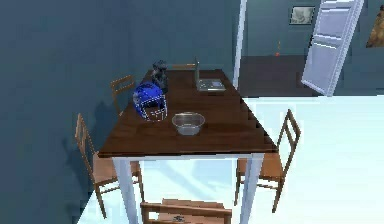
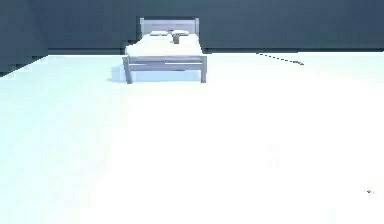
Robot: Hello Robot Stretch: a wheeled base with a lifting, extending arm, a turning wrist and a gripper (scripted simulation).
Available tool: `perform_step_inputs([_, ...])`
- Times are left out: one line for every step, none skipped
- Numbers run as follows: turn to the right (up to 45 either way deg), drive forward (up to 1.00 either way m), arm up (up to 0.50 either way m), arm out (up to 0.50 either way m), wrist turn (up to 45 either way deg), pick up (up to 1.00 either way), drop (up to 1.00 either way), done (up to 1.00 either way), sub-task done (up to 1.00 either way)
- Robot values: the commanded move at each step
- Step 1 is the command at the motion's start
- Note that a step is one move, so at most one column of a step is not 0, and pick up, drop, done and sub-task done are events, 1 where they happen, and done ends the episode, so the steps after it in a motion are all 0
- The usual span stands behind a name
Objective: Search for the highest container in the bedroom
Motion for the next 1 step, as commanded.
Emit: perform_step_inputs([0.0, 0.0, 0.0, 0.0, 0.0, 0.0, 0.0, 1.0, 0.0])
